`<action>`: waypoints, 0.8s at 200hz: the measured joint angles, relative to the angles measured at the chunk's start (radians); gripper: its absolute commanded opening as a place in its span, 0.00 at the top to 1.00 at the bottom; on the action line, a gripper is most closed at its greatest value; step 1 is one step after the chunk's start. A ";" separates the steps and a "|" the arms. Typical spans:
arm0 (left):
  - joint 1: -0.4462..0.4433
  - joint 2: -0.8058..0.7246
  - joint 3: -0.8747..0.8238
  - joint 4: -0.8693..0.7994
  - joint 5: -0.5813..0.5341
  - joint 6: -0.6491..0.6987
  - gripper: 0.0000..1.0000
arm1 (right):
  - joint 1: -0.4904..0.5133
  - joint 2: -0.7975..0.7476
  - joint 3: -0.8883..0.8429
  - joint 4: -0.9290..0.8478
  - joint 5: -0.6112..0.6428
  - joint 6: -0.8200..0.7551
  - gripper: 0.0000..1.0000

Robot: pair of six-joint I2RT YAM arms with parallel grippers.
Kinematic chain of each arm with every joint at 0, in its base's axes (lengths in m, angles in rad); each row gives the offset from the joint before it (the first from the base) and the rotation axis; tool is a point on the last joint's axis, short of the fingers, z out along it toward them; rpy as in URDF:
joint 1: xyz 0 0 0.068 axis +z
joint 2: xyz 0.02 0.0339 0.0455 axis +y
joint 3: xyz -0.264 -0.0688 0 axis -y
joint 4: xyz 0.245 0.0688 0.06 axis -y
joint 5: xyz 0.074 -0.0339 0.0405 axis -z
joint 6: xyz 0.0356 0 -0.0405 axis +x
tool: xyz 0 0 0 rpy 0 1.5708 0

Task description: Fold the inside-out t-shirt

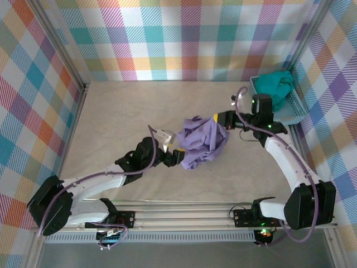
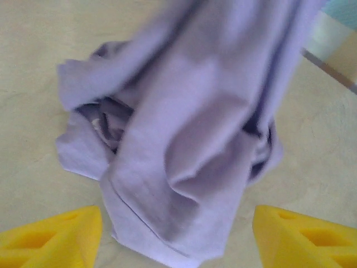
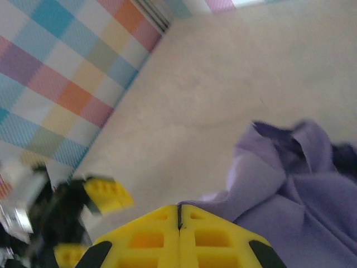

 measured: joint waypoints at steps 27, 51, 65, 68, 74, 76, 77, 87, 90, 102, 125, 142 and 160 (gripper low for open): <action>0.055 0.180 0.195 -0.109 0.005 -0.026 0.28 | -0.012 -0.066 -0.084 -0.055 0.037 -0.028 1.00; 0.082 0.365 0.384 -0.196 0.019 -0.028 0.27 | -0.013 -0.095 -0.126 -0.072 0.069 -0.027 1.00; 0.094 0.457 0.476 -0.257 0.035 -0.024 0.26 | -0.013 -0.111 -0.144 -0.076 0.091 -0.027 1.00; 0.096 0.473 0.494 -0.269 0.039 -0.024 0.26 | -0.014 -0.114 -0.146 -0.077 0.096 -0.027 1.00; 0.102 0.508 0.527 -0.294 0.046 -0.021 0.26 | -0.014 -0.122 -0.150 -0.079 0.104 -0.027 1.00; 0.103 0.516 0.534 -0.299 0.049 -0.020 0.26 | -0.014 -0.124 -0.151 -0.079 0.107 -0.027 1.00; 0.105 0.523 0.541 -0.303 0.050 -0.019 0.26 | -0.014 -0.125 -0.151 -0.080 0.108 -0.027 1.00; 0.115 0.568 0.580 -0.337 0.066 -0.014 0.25 | -0.014 -0.138 -0.153 -0.080 0.120 -0.027 1.00; 0.117 0.579 0.590 -0.344 0.071 -0.013 0.25 | -0.015 -0.140 -0.153 -0.080 0.122 -0.027 1.00; 0.132 0.625 0.626 -0.375 0.096 -0.009 0.26 | -0.018 -0.151 -0.153 -0.078 0.126 -0.027 1.00; 0.153 0.722 0.723 -0.416 0.150 -0.004 0.33 | -0.019 -0.153 -0.153 -0.070 0.127 -0.024 1.00; 0.160 0.798 0.819 -0.426 0.188 0.007 0.49 | -0.019 -0.152 -0.153 -0.063 0.124 -0.024 1.00; 0.166 0.862 0.909 -0.420 0.224 -0.001 0.72 | -0.019 -0.149 -0.153 -0.048 0.124 -0.024 1.00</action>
